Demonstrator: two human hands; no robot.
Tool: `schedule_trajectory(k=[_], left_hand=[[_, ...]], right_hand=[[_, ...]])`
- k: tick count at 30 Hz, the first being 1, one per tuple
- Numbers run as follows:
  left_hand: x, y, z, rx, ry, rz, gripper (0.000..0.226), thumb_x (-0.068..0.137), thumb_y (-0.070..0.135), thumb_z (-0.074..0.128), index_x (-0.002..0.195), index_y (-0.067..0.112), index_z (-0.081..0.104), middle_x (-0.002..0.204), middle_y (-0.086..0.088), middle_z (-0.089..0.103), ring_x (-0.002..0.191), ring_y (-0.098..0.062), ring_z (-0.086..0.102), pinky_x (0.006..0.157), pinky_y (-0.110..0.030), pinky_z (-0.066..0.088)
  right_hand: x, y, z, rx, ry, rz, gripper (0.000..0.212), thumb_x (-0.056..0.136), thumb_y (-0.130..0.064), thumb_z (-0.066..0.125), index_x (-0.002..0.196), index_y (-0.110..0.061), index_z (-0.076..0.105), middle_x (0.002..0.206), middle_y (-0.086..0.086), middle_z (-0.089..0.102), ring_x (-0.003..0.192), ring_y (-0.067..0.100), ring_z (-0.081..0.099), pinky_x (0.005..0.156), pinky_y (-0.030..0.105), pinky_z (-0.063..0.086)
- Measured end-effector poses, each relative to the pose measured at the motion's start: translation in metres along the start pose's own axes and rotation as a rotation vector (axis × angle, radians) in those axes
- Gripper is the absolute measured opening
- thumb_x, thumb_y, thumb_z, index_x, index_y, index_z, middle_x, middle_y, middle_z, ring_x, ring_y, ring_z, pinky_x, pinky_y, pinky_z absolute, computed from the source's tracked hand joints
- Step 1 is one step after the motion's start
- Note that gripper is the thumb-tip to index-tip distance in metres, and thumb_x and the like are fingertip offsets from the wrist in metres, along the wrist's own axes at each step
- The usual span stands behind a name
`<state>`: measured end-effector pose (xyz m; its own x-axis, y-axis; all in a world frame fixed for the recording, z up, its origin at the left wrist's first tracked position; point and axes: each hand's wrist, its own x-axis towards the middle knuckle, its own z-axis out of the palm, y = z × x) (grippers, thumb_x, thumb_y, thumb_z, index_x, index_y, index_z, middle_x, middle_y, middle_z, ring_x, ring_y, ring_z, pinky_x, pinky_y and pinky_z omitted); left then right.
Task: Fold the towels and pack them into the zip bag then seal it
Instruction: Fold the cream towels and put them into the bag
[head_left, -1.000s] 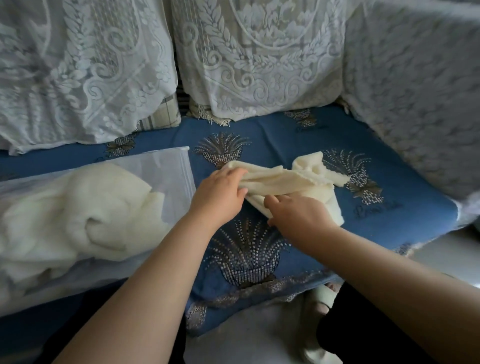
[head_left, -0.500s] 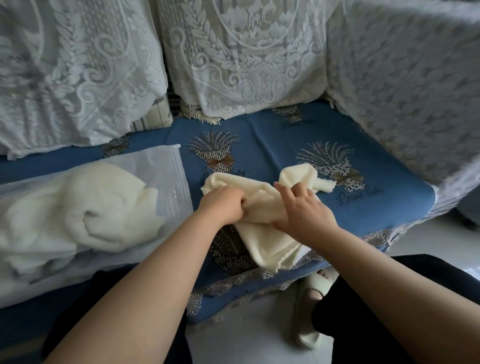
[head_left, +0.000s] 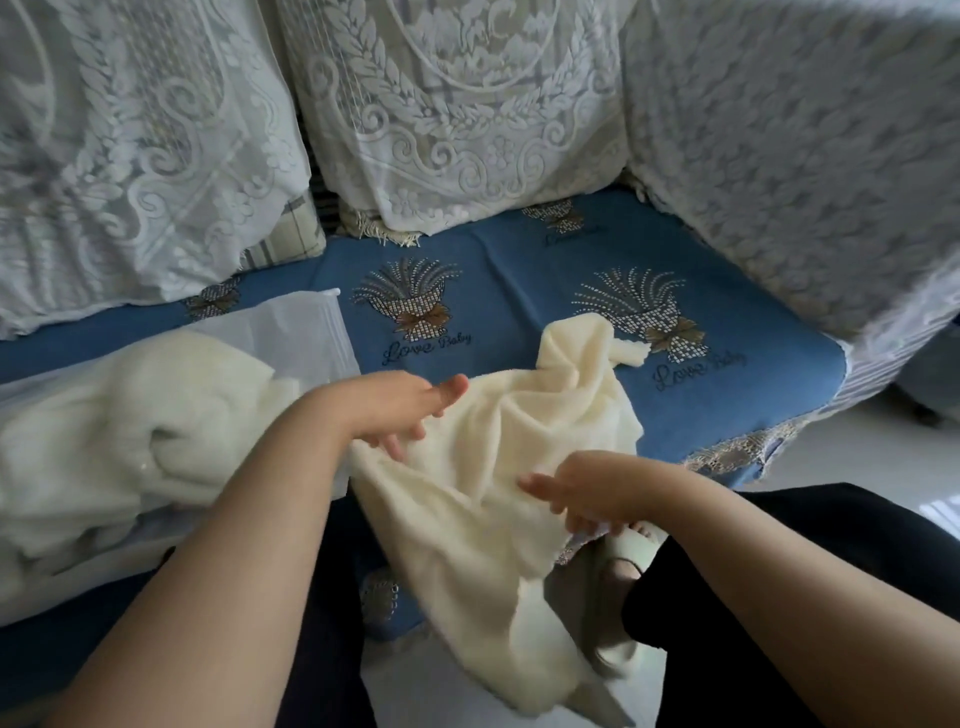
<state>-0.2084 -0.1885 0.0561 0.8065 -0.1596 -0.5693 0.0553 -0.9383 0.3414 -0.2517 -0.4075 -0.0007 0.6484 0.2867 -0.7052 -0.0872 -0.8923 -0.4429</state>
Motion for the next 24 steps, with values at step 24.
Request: schedule_trajectory(k=[24], left_hand=[[0.042, -0.013, 0.009, 0.056, 0.117, -0.162, 0.060, 0.086, 0.048, 0.062, 0.124, 0.001, 0.054, 0.116, -0.008, 0.059, 0.107, -0.027, 0.060, 0.084, -0.031, 0.046]], right_hand=[[0.022, 0.028, 0.042, 1.267, 0.654, -0.101, 0.022, 0.085, -0.025, 0.069, 0.098, -0.008, 0.067, 0.095, 0.012, 0.072, 0.088, 0.025, 0.068, 0.085, 0.041, 0.056]])
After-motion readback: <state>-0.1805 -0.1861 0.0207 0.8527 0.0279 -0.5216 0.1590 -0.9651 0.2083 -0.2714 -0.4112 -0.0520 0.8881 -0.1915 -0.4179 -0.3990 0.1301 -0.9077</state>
